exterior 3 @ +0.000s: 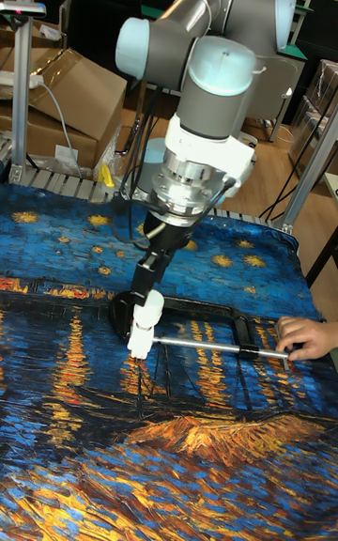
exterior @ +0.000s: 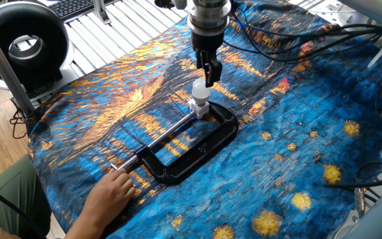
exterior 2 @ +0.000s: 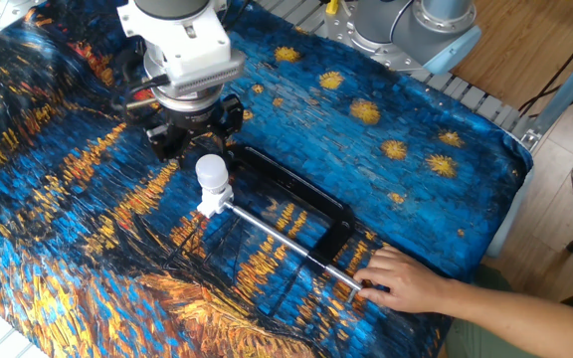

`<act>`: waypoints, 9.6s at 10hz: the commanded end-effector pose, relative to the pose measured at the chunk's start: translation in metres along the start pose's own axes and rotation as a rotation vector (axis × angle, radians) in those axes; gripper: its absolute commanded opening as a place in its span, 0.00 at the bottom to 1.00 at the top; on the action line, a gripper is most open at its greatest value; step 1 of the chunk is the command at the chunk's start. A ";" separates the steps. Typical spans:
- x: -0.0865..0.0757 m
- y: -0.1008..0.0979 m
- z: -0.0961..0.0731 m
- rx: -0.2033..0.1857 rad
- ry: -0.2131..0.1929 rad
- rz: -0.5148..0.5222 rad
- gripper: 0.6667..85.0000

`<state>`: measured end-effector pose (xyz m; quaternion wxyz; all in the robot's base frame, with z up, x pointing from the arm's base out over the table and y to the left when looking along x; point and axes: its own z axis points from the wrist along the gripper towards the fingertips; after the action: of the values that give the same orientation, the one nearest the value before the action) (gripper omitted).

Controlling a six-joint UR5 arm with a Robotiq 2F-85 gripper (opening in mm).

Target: Install the light bulb by rotating it

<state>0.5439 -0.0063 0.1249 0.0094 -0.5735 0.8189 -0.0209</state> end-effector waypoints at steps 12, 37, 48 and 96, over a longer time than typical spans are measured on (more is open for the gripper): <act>-0.004 0.004 0.016 0.012 -0.046 -0.086 0.82; -0.009 0.010 0.026 -0.012 -0.076 0.054 0.57; -0.010 -0.003 0.028 0.020 -0.099 0.342 0.26; -0.014 -0.023 0.024 0.053 -0.081 0.685 0.11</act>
<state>0.5677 -0.0087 0.1010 0.0536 -0.1998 0.9782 -0.0155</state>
